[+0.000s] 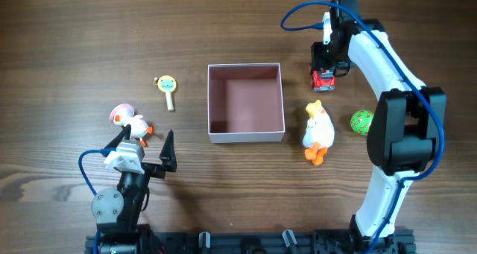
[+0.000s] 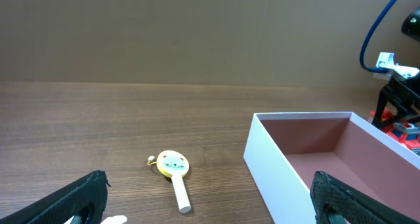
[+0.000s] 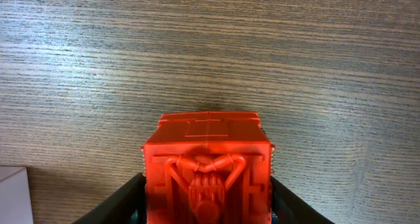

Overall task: Pack container
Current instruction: 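Lower the right gripper and close it on the red fire truck, then lift the fire truck and carry it left over the white box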

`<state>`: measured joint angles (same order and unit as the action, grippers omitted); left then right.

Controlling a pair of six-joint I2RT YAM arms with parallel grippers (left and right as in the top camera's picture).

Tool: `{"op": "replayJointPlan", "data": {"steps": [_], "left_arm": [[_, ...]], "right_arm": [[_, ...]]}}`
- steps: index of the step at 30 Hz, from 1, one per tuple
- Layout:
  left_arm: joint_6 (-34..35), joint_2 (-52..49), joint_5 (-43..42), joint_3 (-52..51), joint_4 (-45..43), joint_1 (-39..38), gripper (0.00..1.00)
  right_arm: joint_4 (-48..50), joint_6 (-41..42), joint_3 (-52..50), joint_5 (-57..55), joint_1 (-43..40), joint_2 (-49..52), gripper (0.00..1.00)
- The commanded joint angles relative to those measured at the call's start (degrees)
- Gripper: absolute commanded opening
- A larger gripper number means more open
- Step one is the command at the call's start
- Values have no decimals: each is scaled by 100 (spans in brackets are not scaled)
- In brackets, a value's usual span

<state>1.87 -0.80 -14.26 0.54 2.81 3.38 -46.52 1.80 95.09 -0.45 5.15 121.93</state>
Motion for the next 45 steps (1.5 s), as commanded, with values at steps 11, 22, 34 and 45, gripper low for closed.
{"op": "replayJointPlan", "data": {"steps": [11, 22, 34, 45], "left_arm": [[33, 42, 15, -22, 26, -26, 100], [33, 42, 15, -22, 26, -26, 100], [33, 42, 15, -22, 26, -26, 100], [33, 42, 15, -22, 26, -26, 100]], "right_arm": [[-162, -33, 90, -389, 9, 173, 47], [-533, -33, 216, -409, 9, 170, 37], [-2645, 197, 2846, -407, 46, 149, 39], [-4559, 1554, 4575, -153, 717, -201, 30]]}}
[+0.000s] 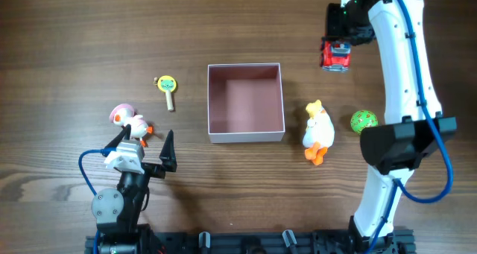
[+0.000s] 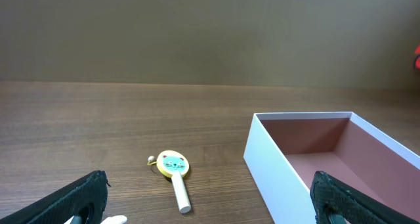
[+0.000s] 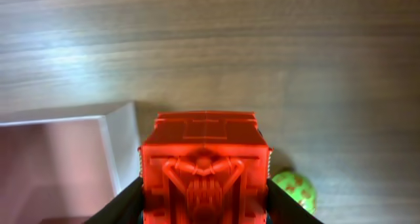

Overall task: Pack container
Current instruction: 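Lift the fire truck and carry it left over the white box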

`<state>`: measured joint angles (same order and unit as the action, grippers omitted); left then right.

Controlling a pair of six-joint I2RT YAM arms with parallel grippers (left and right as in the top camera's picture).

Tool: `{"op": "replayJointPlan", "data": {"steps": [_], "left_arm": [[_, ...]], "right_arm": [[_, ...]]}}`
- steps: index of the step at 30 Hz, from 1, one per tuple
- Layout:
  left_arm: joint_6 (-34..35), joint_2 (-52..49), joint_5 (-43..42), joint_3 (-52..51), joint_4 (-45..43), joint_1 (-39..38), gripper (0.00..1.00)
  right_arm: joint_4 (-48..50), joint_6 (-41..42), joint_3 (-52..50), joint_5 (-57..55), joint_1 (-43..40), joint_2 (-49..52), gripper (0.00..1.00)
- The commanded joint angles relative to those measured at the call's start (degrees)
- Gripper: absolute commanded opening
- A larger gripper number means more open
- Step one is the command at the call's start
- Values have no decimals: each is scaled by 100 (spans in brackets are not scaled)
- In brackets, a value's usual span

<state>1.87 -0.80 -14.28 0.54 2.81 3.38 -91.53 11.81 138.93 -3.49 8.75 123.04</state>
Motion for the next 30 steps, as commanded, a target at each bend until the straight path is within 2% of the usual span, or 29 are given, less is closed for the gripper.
{"op": "replayJointPlan", "data": {"steps": [1, 5, 15, 30], "left_arm": [[33, 42, 17, -22, 26, -26, 100], [33, 42, 17, -22, 26, -26, 100], [33, 42, 17, -22, 26, -26, 100], [33, 42, 17, -22, 26, -26, 100]], "right_arm": [[-59, 713, 190, 234, 485, -380, 30], [-61, 1473, 190, 247, 1130, -522, 29], [-59, 2304, -76, -236, 2341, -501, 31], [782, 2406, -1346, -472, 2457, -205, 32]]}}
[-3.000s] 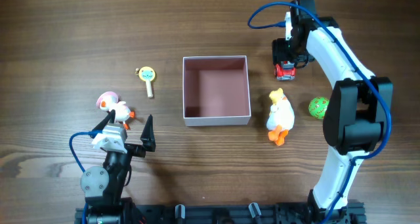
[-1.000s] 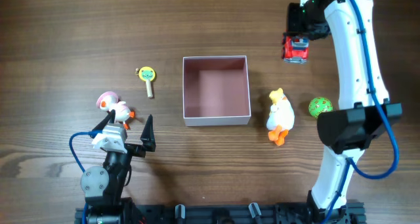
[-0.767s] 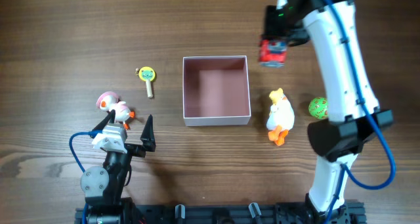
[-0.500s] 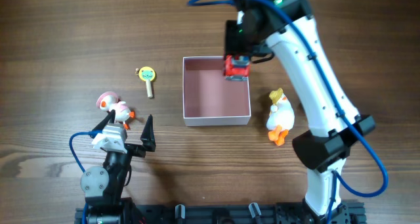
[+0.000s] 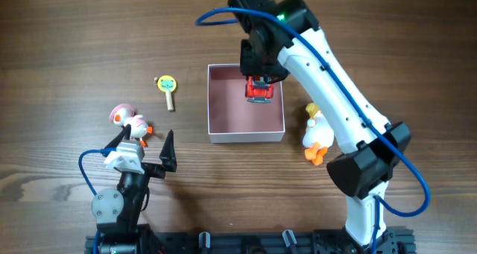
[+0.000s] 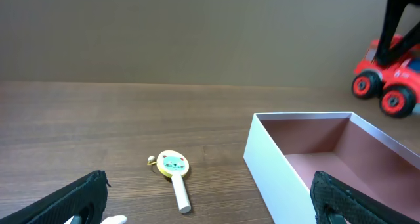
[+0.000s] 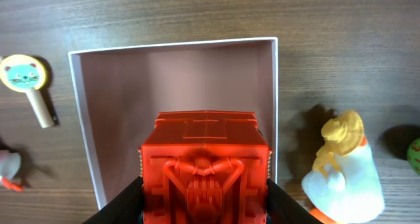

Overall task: Pack container
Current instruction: 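Lift the fire truck and carry it left over the white box, then lower the fire truck into the box and open the right gripper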

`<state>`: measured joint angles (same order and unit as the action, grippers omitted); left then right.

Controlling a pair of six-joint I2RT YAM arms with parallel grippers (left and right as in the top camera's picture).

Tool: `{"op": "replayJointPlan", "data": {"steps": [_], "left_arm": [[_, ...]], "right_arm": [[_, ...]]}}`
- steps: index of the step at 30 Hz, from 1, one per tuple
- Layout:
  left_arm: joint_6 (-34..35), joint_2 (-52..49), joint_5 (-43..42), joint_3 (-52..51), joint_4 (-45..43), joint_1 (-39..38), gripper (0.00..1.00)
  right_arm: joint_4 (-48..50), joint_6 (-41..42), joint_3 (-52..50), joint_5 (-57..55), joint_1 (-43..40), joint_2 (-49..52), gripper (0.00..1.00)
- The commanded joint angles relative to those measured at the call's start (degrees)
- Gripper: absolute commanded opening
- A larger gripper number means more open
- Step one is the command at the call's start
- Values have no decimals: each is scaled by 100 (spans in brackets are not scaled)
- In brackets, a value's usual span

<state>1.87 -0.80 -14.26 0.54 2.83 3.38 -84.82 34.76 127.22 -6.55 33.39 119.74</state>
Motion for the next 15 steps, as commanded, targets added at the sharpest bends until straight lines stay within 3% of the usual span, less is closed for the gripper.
{"op": "replayJointPlan", "data": {"steps": [1, 6, 15], "left_arm": [[33, 42, 15, -22, 24, -26, 100], [33, 42, 15, -22, 24, -26, 100], [33, 42, 15, -22, 24, -26, 100]], "right_arm": [[168, 35, -227, -164, -7, 131, 34], [675, -796, -568, -184, -9, 271, 34], [944, -977, -918, -323, -118, 654, 34]]}}
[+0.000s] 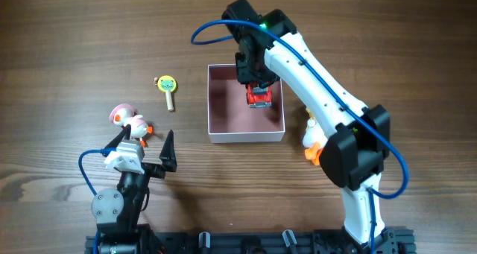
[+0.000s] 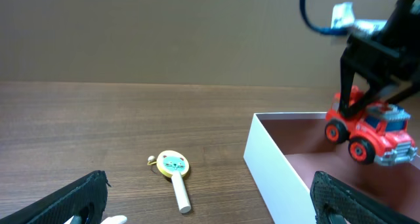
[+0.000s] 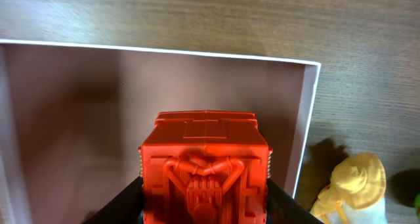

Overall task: Pack container
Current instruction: 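Lower the fire truck into the box and open the right gripper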

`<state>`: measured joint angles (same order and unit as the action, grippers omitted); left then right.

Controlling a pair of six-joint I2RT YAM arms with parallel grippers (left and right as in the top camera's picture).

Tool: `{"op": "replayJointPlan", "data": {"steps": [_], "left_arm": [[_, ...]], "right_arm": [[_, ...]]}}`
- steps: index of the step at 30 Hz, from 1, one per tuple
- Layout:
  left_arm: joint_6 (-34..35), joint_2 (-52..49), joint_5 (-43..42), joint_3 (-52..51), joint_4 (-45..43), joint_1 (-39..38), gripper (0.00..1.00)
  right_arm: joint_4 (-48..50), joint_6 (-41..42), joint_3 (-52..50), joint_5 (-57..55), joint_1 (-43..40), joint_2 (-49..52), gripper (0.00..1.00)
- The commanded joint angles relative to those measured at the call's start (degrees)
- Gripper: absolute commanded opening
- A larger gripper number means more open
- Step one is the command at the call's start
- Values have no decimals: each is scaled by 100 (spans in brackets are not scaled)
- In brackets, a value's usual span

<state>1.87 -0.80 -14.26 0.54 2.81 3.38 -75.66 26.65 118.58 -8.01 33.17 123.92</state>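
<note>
My right gripper (image 1: 258, 90) is shut on a red toy truck (image 3: 205, 159) and holds it low inside the white box with a pink inside (image 1: 218, 97), toward its right wall. From the left wrist view the truck (image 2: 369, 130) hangs just above the box floor. My left gripper (image 2: 210, 207) rests open near the table's front left, nothing between its fingers. A yellow cat-face rattle (image 1: 168, 89) lies left of the box, and a pink-and-white bird toy (image 1: 128, 121) lies in front of it.
A white-and-yellow duck (image 1: 317, 135) lies right of the box, partly under the right arm; it also shows in the right wrist view as the duck (image 3: 348, 184). The right arm spans from the front edge up over the box's right side.
My right gripper has come lower with the truck, from just above the box's back right part to down inside the box. The left arm has not moved.
My right gripper was shut on the truck on the table right of the box. Then it held the truck lifted at the back right. Later it carried it above the box, and now holds it inside. The left arm stayed still and open.
</note>
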Motion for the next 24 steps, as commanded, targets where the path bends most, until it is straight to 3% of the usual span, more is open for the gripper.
{"op": "replayJointPlan", "data": {"steps": [1, 24], "left_arm": [[33, 42, 15, -22, 26, -26, 100], [33, 42, 15, -22, 26, -26, 100]], "right_arm": [[44, -164, -55, -190, -192, 319, 34], [343, -96, -96, 267, -389, 380, 36]]}}
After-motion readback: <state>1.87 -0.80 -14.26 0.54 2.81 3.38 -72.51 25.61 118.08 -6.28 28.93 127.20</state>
